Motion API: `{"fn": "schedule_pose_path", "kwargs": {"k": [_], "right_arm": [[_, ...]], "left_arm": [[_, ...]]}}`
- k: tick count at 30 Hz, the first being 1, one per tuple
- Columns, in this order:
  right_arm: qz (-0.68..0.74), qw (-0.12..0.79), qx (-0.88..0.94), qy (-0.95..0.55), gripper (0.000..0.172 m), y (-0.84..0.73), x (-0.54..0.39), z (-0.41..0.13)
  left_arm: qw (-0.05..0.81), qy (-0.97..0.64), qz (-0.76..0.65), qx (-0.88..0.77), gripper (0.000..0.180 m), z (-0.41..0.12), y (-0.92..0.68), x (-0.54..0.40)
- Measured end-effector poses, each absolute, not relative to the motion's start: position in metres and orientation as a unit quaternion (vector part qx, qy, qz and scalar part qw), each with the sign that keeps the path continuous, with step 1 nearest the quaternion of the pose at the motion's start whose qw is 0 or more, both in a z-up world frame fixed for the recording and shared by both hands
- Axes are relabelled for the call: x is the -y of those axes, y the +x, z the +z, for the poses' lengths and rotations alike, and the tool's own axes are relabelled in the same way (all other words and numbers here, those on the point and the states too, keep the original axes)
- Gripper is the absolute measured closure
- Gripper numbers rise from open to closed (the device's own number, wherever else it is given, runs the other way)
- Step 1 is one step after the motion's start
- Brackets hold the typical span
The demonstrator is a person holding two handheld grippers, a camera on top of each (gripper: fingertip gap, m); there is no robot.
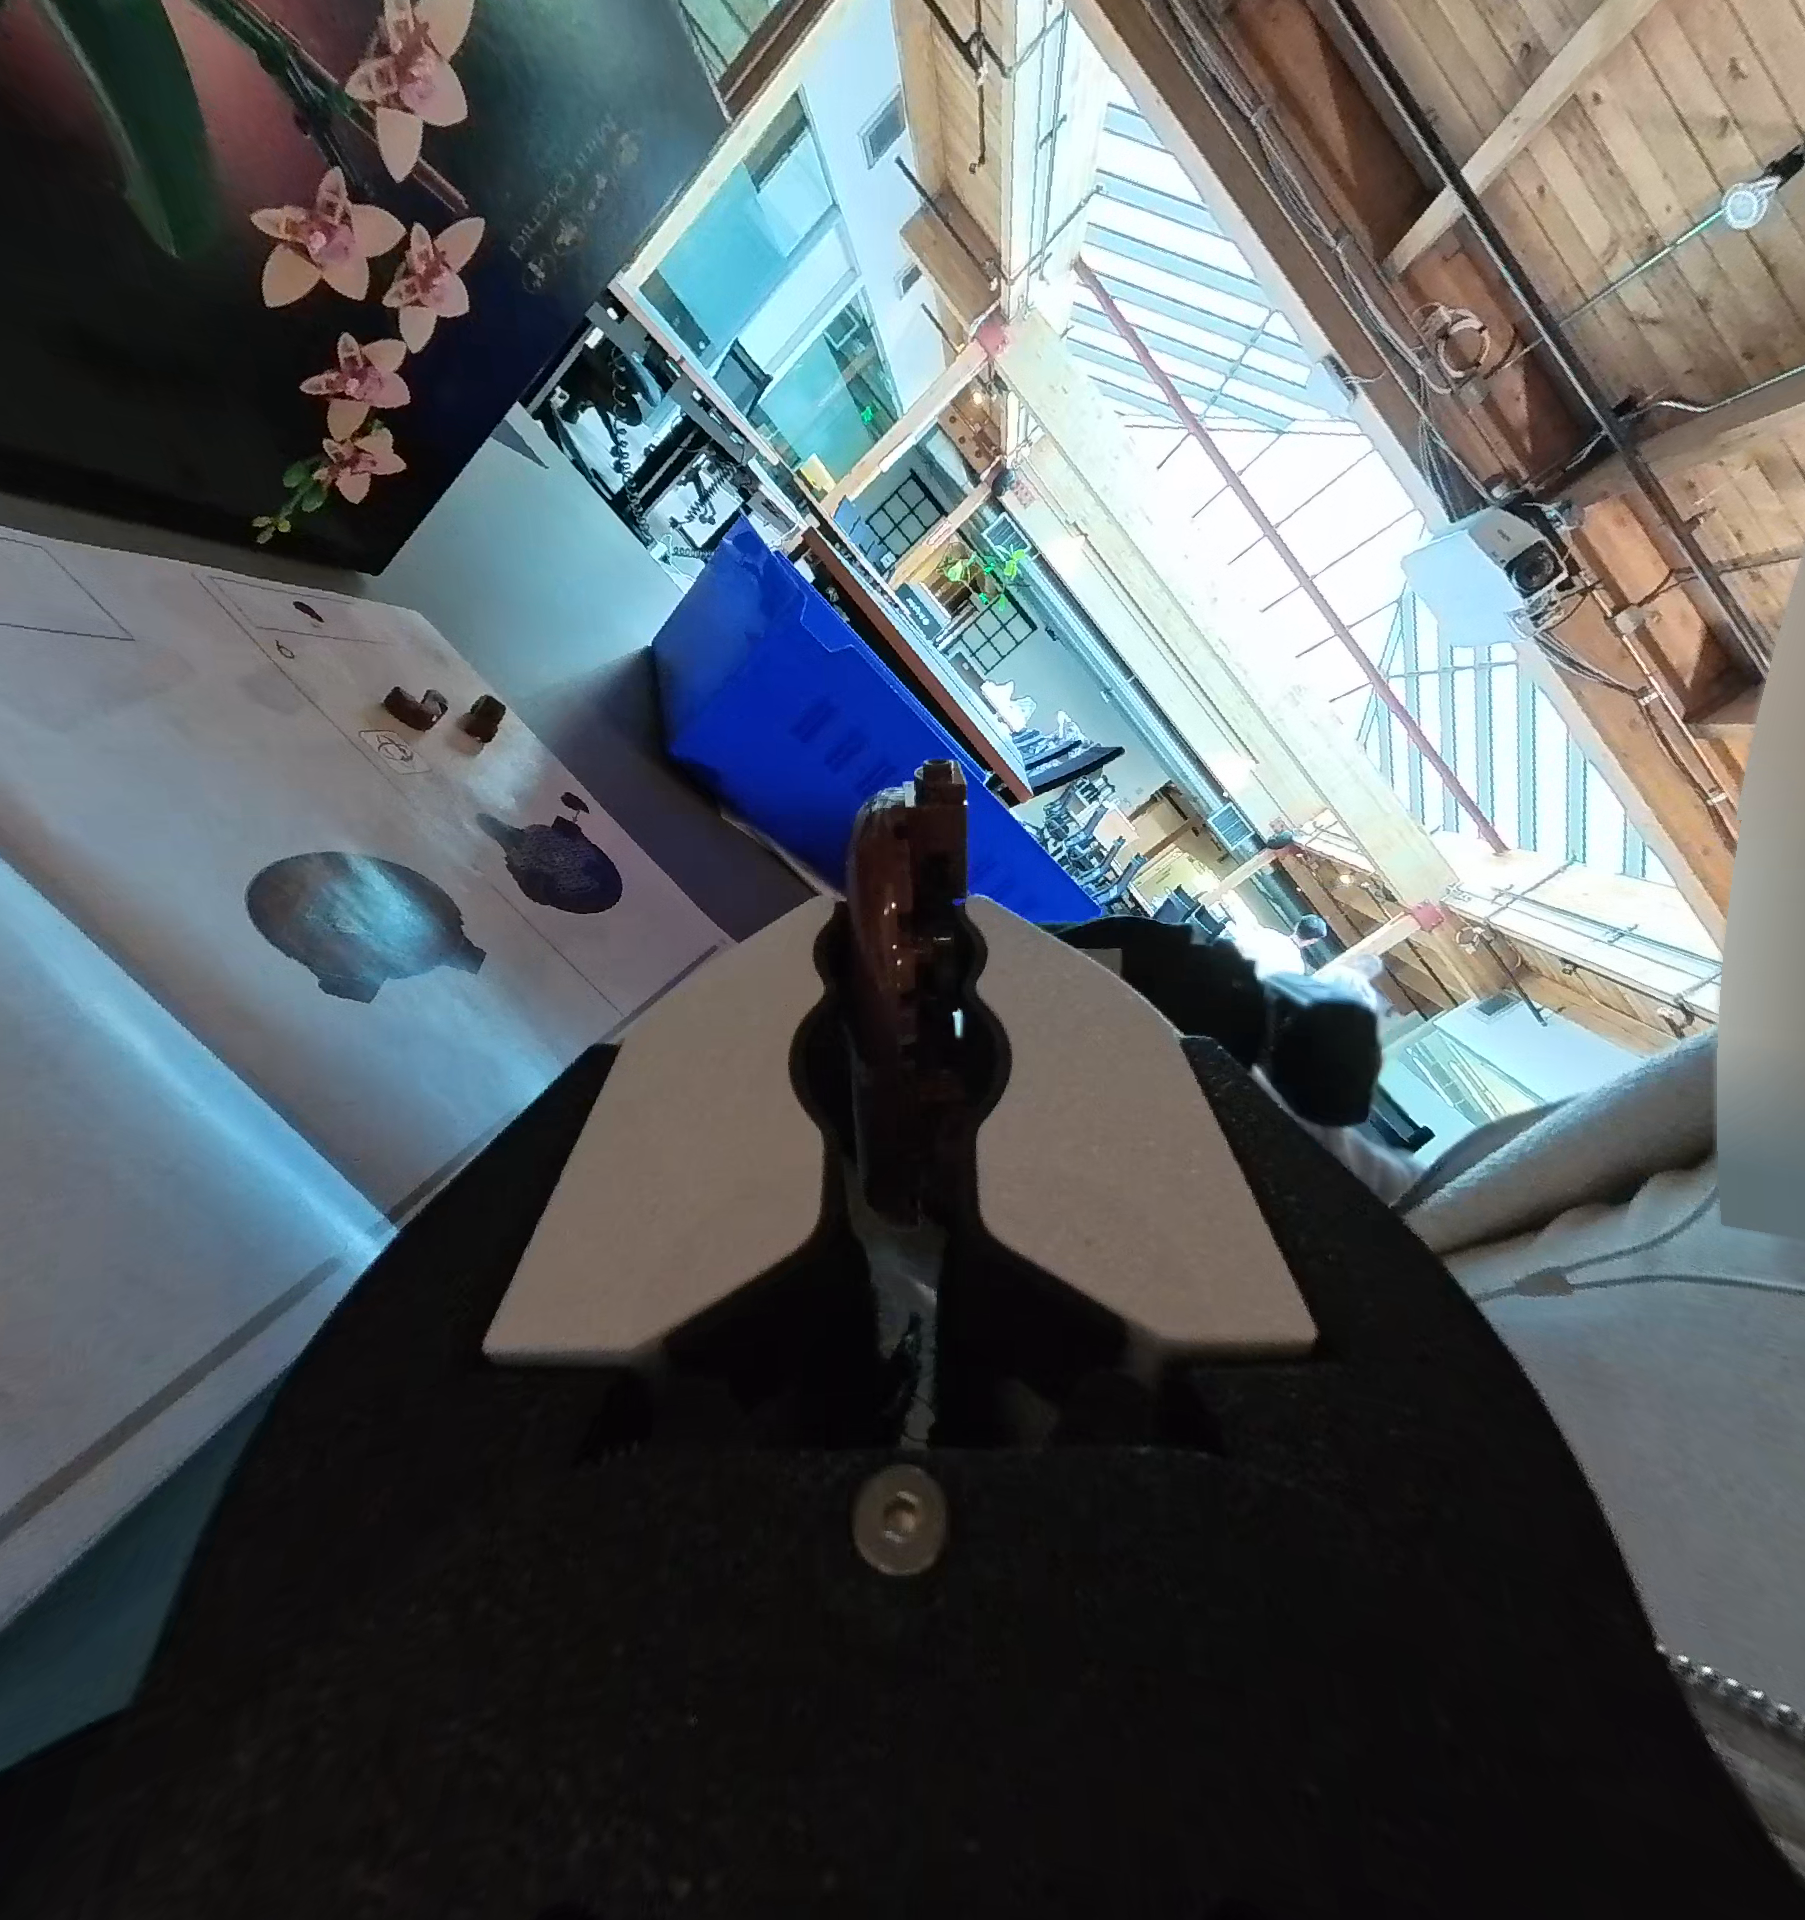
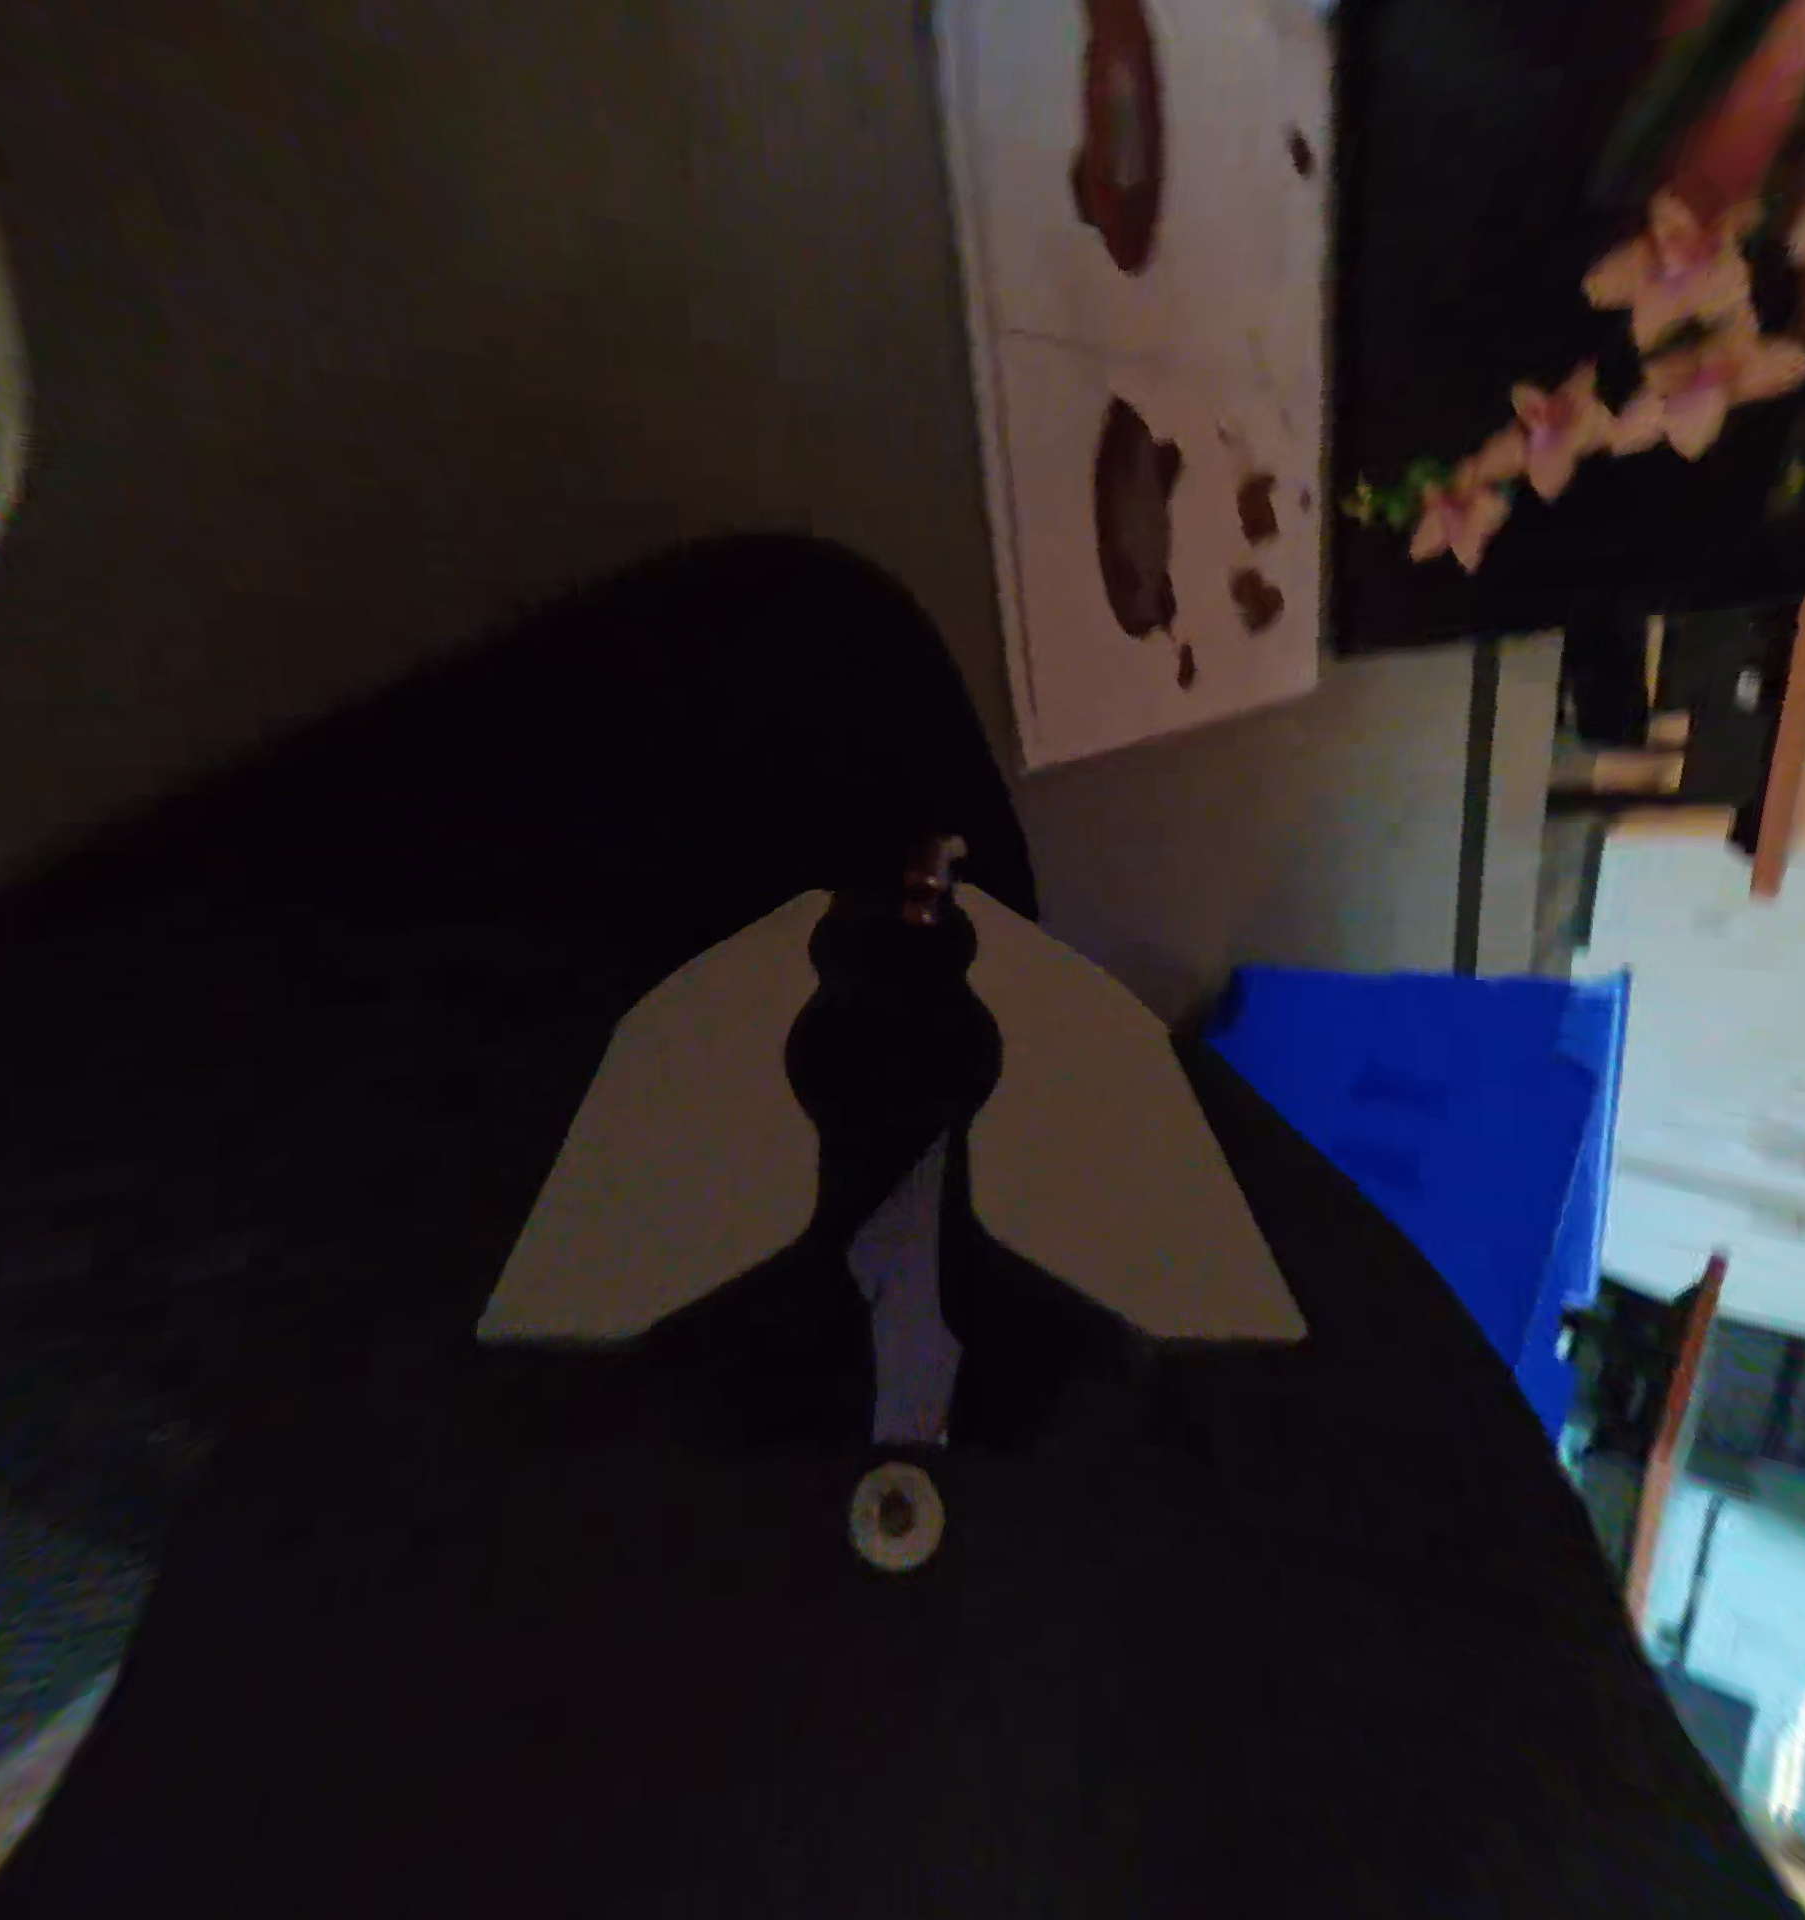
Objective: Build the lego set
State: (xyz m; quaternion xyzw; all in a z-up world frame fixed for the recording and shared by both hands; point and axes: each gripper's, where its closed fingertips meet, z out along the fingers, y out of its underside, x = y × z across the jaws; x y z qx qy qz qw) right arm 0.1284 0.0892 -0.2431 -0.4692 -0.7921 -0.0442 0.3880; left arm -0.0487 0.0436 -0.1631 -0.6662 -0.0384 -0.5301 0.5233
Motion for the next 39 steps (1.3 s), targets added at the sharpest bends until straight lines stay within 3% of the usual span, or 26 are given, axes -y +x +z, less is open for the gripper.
{"fn": "schedule_pose_path", "kwargs": {"k": [7,15,22,25,28,32,39], "right_arm": [[-0.02,0.383,0.812,-0.44,0.153,0.126,-0.1,-0.244],[-0.025,0.359,0.824,-0.439,0.161,0.123,-0.1,-0.253],[-0.019,0.389,0.787,-0.478,0.164,0.122,-0.104,-0.253],[0.154,0.345,0.707,-0.598,0.164,0.12,-0.093,-0.244],[0.313,0.245,0.595,-0.698,0.164,0.125,-0.085,-0.232],[0.33,0.134,0.54,-0.763,0.164,0.145,-0.082,-0.252],[0.286,0.164,0.564,-0.757,0.163,0.145,-0.083,-0.253]], "left_arm": [[0.531,-0.669,-0.519,0.04,0.163,-0.164,-0.05,-0.044],[0.528,-0.672,-0.518,0.04,0.163,-0.165,-0.049,-0.044],[0.531,-0.666,-0.522,0.043,0.163,-0.163,-0.051,-0.044],[0.529,-0.668,-0.522,0.04,0.163,-0.163,-0.05,-0.044],[0.529,-0.668,-0.521,0.039,0.163,-0.164,-0.049,-0.044],[0.531,-0.667,-0.522,0.041,0.164,-0.163,-0.05,-0.044],[0.527,-0.669,-0.522,0.044,0.163,-0.164,-0.051,-0.045]]}}
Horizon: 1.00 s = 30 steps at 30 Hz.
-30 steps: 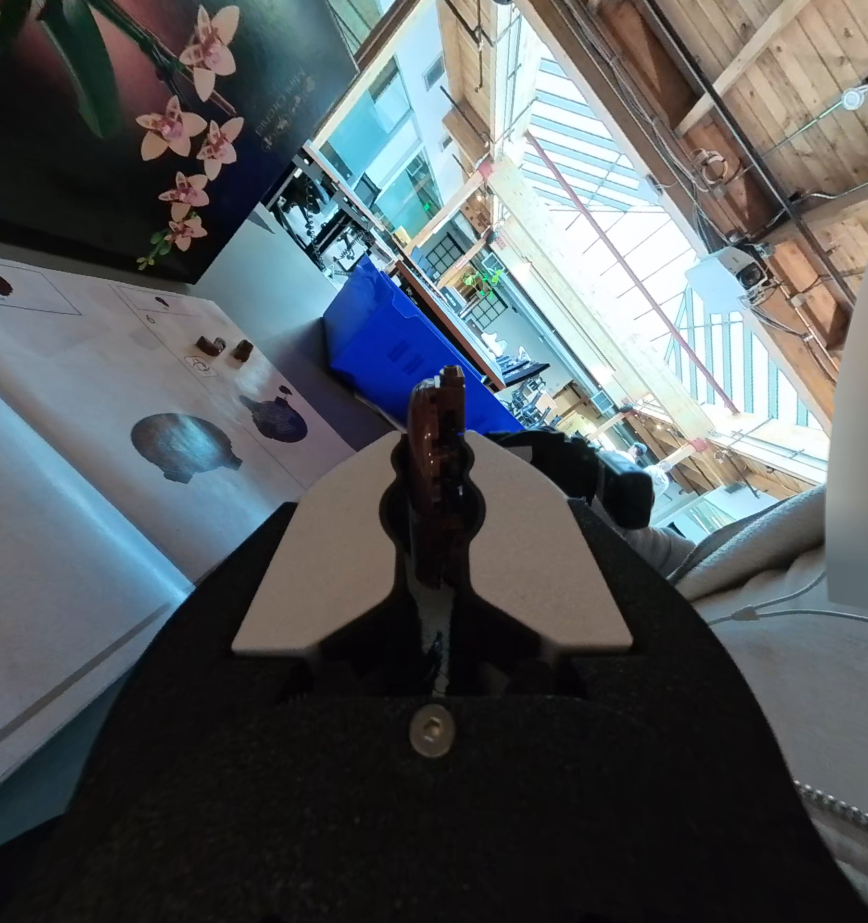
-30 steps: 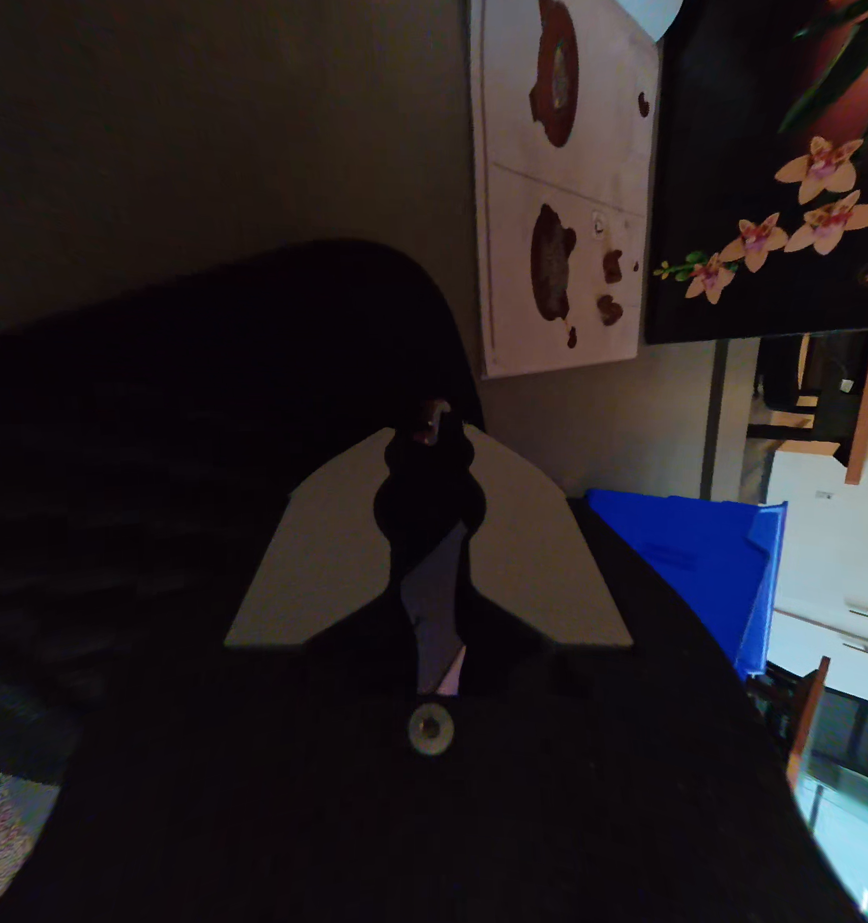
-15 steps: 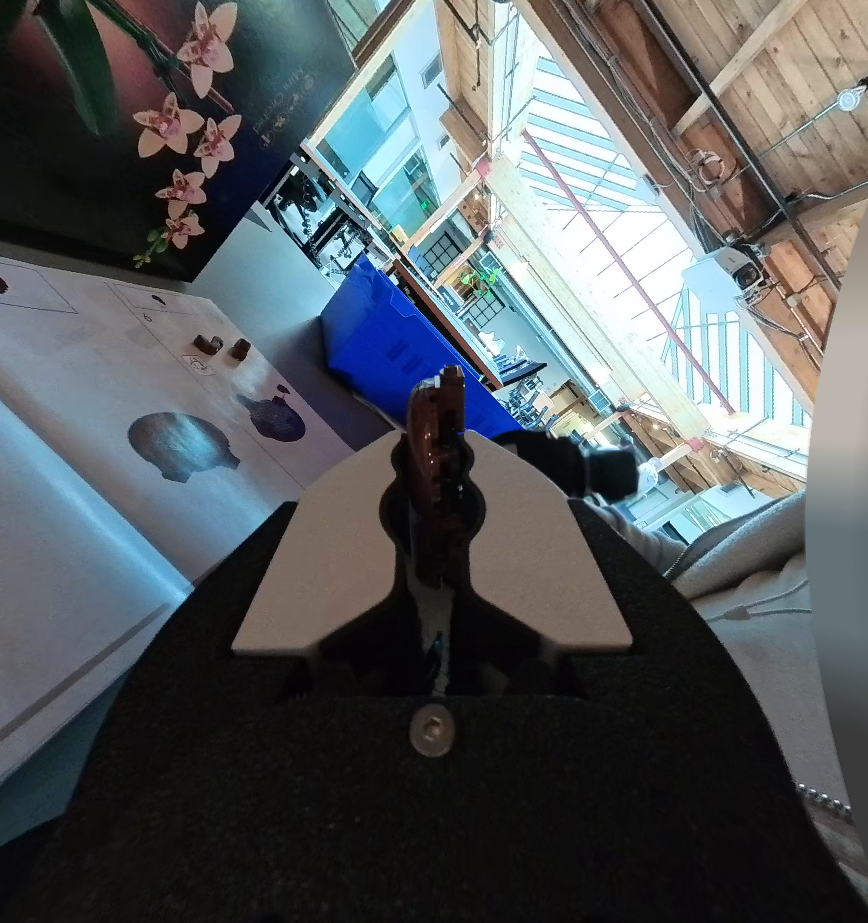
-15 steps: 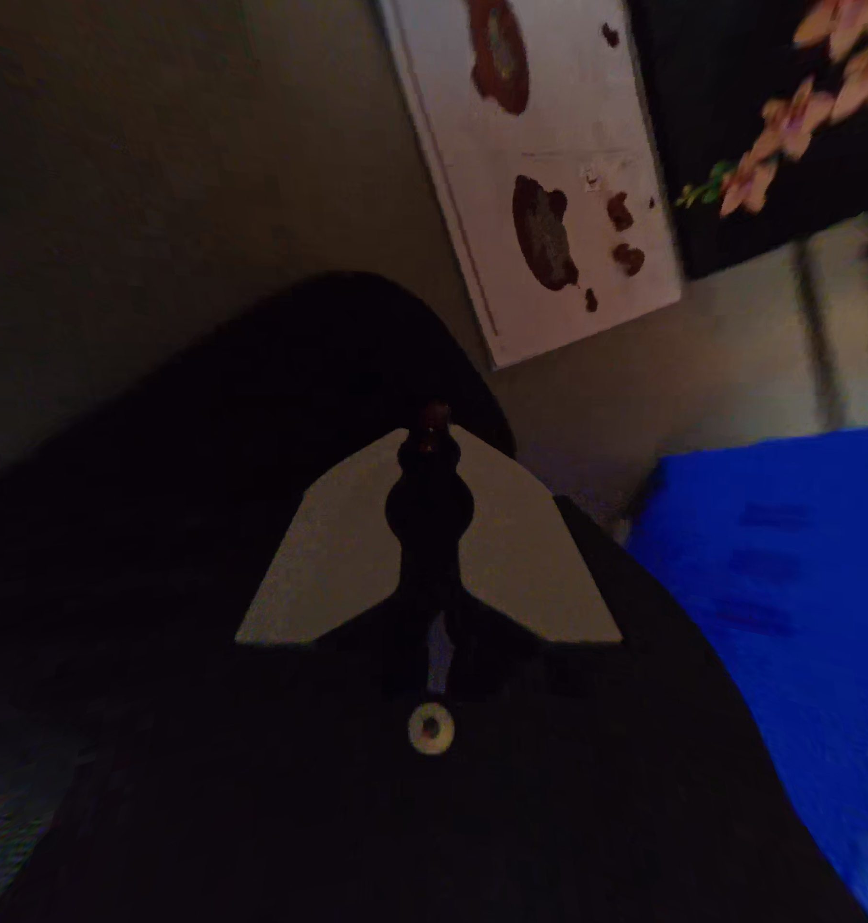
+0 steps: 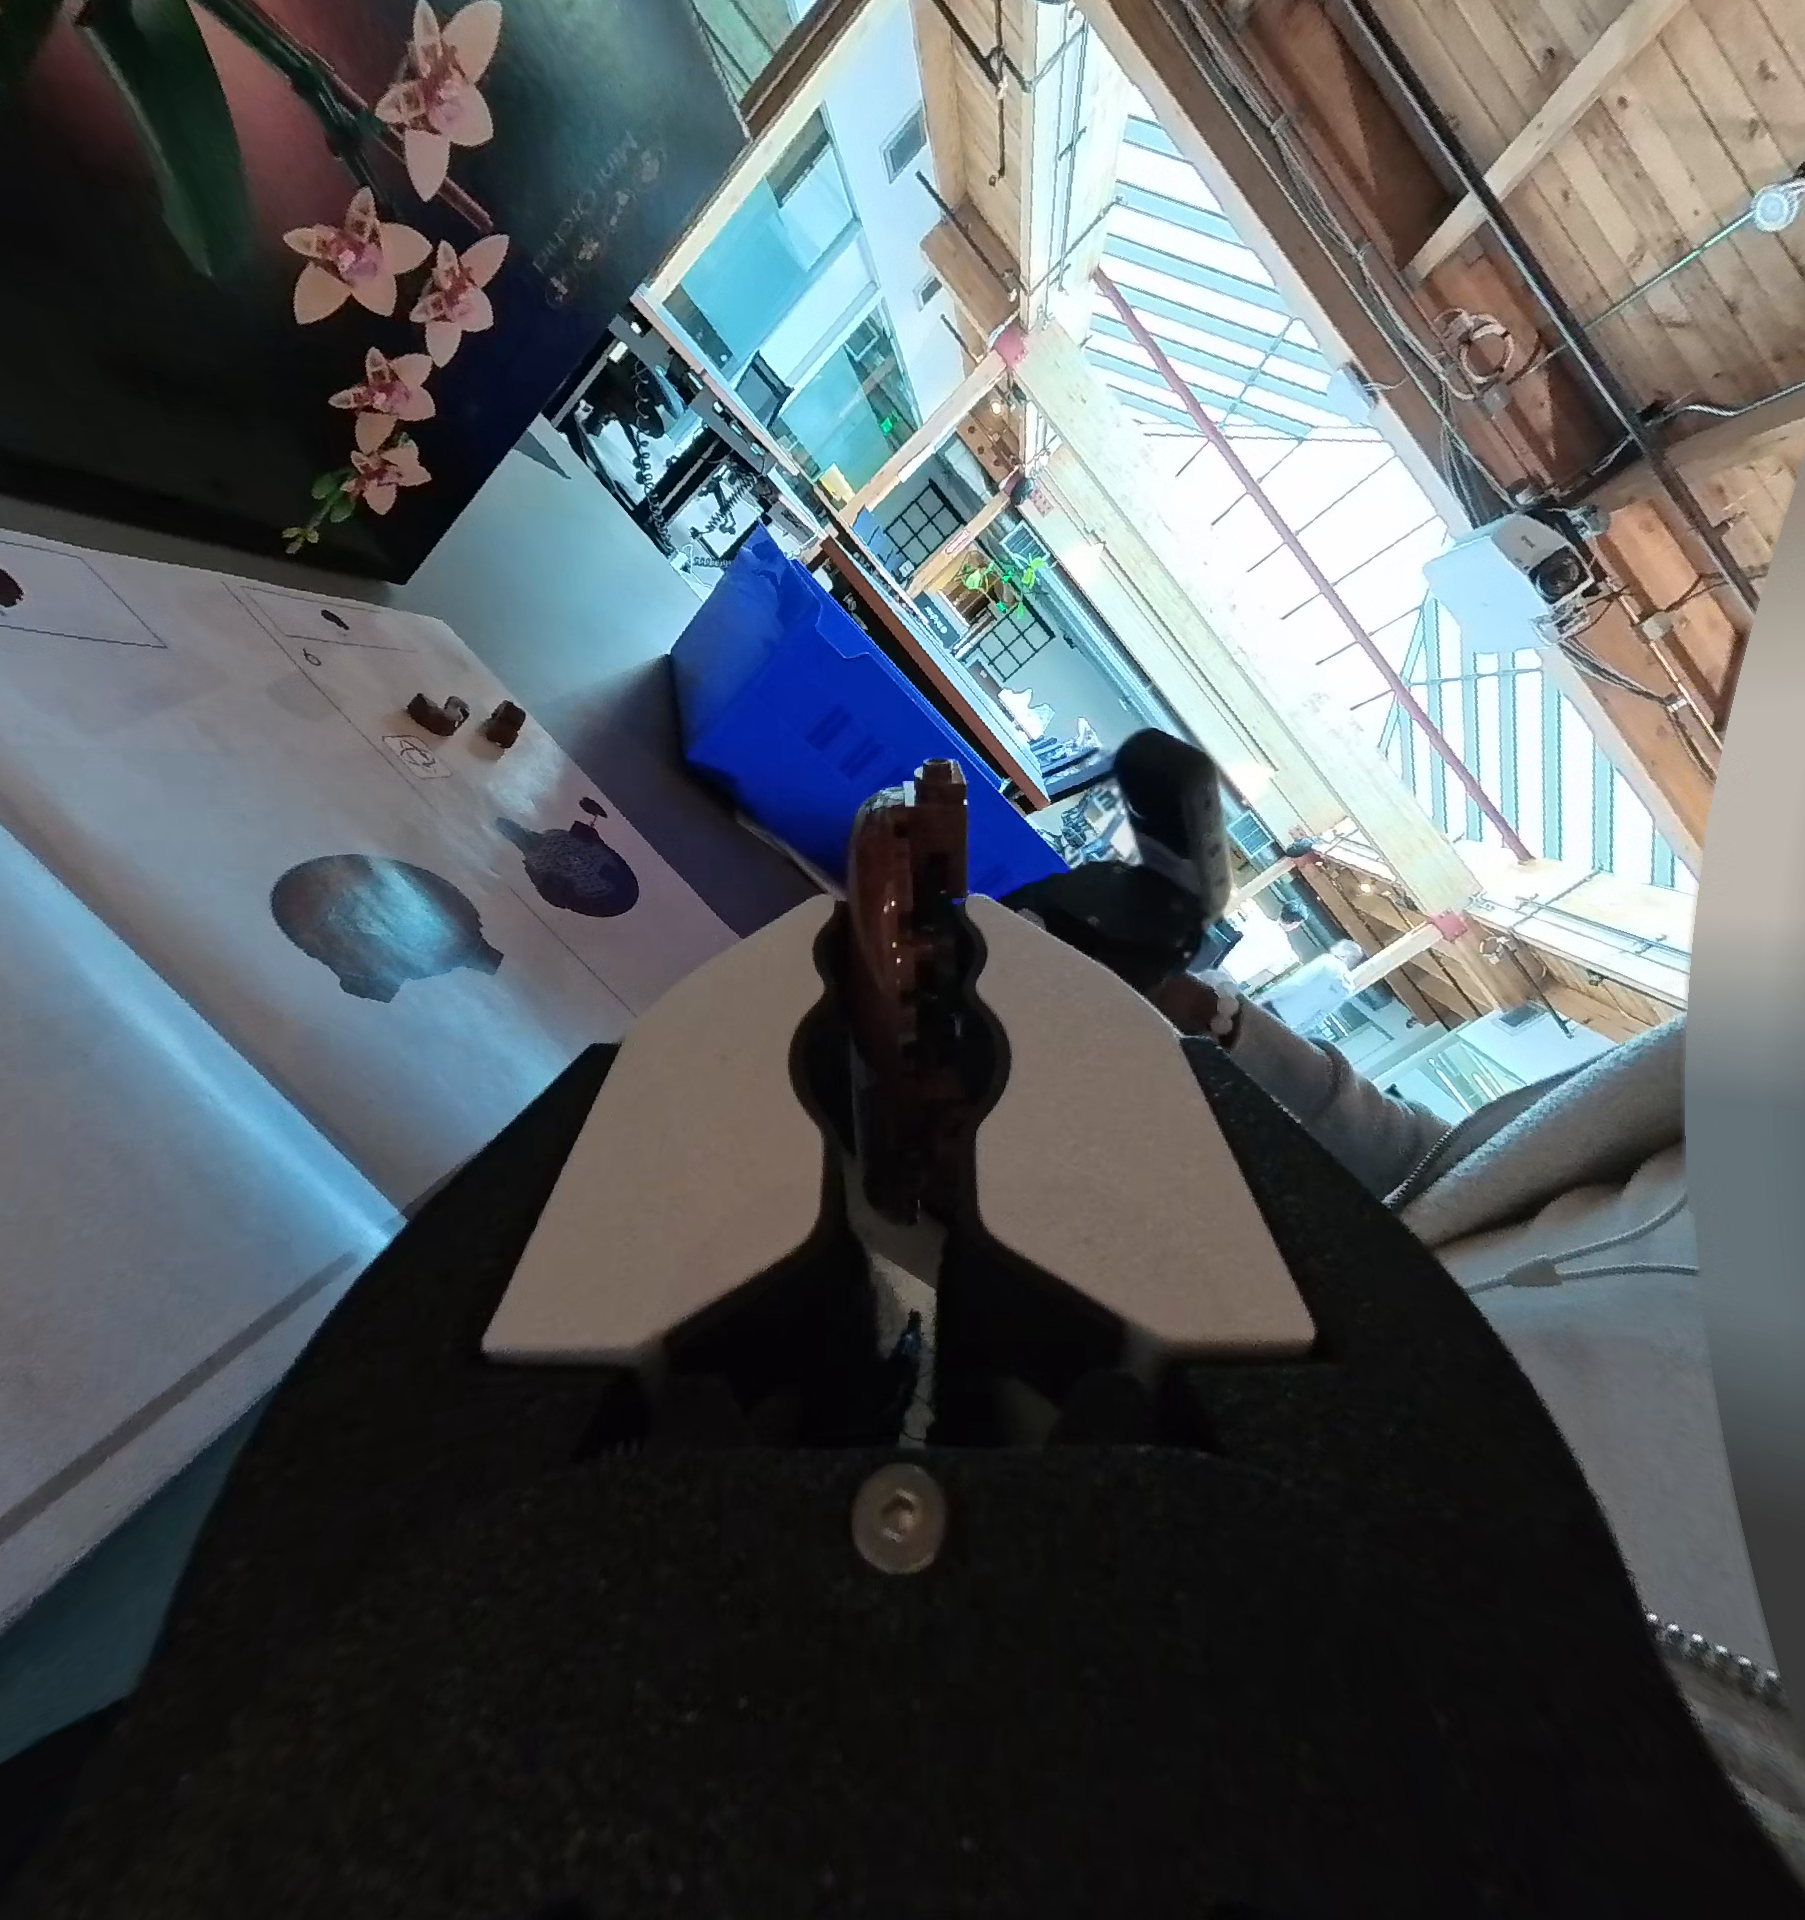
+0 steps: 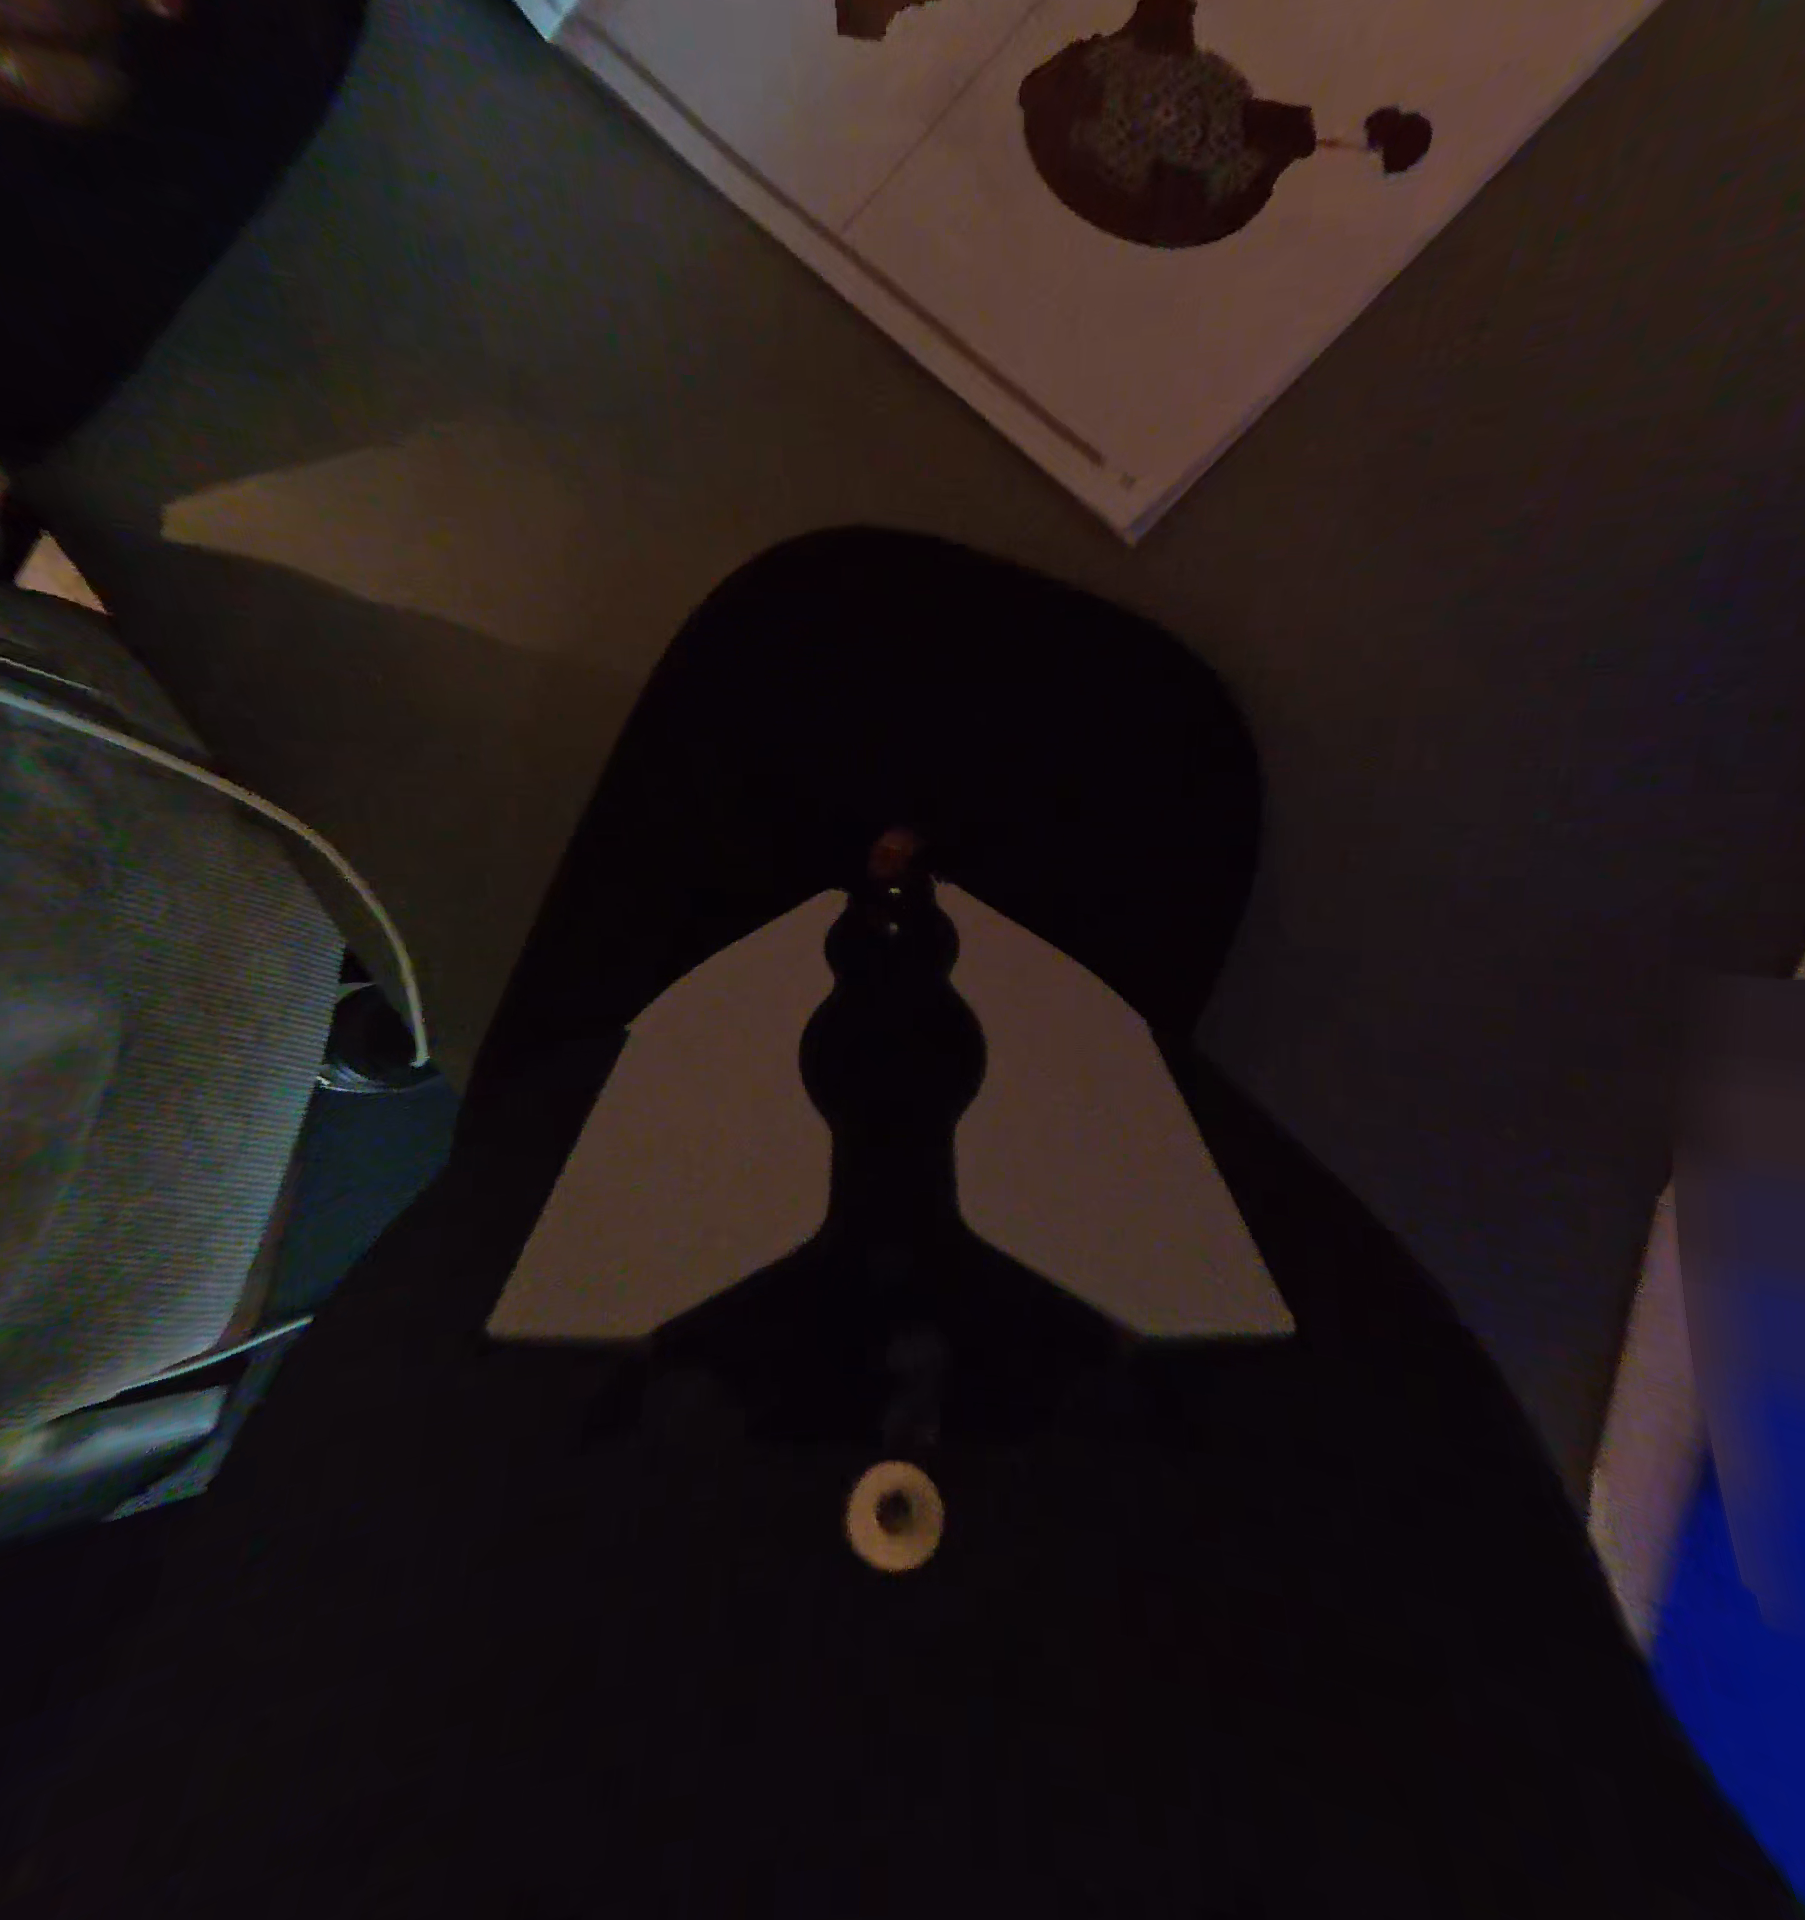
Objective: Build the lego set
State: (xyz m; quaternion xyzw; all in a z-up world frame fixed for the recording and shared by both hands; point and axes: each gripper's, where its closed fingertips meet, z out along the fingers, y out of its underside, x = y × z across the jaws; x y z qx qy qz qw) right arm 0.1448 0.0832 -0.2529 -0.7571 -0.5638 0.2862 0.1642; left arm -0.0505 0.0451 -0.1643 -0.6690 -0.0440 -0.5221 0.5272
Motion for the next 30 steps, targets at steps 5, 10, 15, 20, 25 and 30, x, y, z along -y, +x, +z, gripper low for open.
{"fn": "schedule_pose_path", "kwargs": {"k": [5,10,15,20,25,30], "right_arm": [[0.229,0.196,0.571,-0.763,0.162,0.146,-0.086,-0.253],[0.158,0.248,0.596,-0.747,0.162,0.147,-0.09,-0.253],[0.148,0.255,0.631,-0.718,0.16,0.143,-0.086,-0.252],[0.149,0.252,0.635,-0.714,0.161,0.142,-0.09,-0.251],[0.144,0.257,0.638,-0.712,0.161,0.138,-0.09,-0.25],[0.135,0.254,0.643,-0.71,0.161,0.137,-0.09,-0.251]], "left_arm": [[0.527,-0.668,-0.523,0.046,0.164,-0.164,-0.051,-0.045],[0.526,-0.666,-0.527,0.049,0.164,-0.164,-0.052,-0.046],[0.525,-0.666,-0.528,0.046,0.164,-0.164,-0.051,-0.045],[0.529,-0.663,-0.528,0.047,0.164,-0.163,-0.052,-0.045],[0.53,-0.661,-0.529,0.047,0.163,-0.163,-0.053,-0.044],[0.528,-0.664,-0.528,0.044,0.163,-0.163,-0.051,-0.044]]}}
